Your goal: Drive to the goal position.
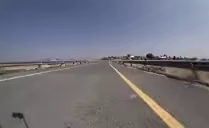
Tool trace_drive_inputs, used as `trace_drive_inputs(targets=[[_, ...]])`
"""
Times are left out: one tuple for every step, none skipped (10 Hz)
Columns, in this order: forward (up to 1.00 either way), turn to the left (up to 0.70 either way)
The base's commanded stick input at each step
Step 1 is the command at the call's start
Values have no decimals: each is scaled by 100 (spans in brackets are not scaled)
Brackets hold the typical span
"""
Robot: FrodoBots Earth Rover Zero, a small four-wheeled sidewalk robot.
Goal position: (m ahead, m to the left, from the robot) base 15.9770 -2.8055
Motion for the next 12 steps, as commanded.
trace_drive_inputs(targets=[[100,0],[100,0],[100,0],[100,0],[100,0],[100,0],[100,2],[100,15],[100,26],[100,13],[100,0],[100,0]])
